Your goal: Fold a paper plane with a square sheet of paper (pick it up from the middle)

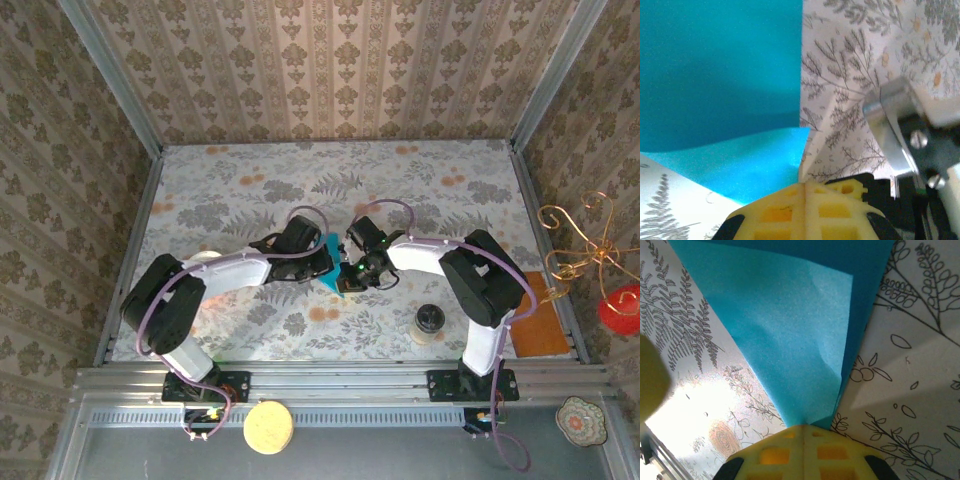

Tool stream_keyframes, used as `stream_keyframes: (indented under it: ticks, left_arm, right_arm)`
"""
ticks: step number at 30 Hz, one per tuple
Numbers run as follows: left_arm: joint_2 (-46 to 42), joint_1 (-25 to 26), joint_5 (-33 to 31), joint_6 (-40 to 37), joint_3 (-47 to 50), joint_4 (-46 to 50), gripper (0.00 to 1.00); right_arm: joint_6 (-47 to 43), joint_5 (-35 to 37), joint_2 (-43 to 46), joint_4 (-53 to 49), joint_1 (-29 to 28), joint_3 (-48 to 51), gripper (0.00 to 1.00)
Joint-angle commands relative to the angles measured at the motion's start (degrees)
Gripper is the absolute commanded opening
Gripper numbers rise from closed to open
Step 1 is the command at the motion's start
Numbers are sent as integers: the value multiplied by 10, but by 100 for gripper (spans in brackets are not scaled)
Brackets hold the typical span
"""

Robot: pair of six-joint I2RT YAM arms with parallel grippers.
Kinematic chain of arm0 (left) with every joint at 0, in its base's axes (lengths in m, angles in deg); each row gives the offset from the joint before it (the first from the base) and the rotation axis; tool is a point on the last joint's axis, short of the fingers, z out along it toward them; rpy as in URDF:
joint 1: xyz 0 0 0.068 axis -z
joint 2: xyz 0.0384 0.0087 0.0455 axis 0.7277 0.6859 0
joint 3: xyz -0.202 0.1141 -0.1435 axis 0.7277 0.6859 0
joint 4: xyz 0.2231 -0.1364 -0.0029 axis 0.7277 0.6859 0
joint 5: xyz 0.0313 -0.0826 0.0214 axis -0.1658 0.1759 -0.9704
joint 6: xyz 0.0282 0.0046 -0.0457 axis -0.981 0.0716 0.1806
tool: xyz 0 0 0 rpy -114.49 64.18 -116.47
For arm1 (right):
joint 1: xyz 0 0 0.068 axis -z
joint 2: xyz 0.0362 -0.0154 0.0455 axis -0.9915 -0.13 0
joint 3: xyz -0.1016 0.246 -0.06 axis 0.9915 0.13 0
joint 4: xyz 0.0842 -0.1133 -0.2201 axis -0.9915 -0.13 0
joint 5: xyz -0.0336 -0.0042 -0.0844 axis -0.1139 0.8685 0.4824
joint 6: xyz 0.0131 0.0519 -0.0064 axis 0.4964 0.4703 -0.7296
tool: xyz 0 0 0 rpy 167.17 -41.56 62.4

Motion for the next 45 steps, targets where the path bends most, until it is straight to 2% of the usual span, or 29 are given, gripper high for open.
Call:
stream_keyframes:
  ticks: [1,12,22,30,40,45]
  left_arm:
    - [7,10,-2,0,28,-21,6]
    - [59,10,32,12,45,-89,4]
    - [65,-14,11,14,73,-79,4]
    - [70,-89,29,-32,82,-69,4]
    - [90,-210,84,-98,68,-73,5]
    - [84,-231,89,-120,45,-45,5]
  right_arm:
    - [2,50,-38,-34,0,11,2]
    - [6,56,-42,-46,0,13,2]
    - [1,100,-63,-77,0,15,2]
    - [-4,138,-74,-97,2,20,1]
    - [8,119,-70,-83,17,29,1]
    - [11,99,-56,-75,19,28,1]
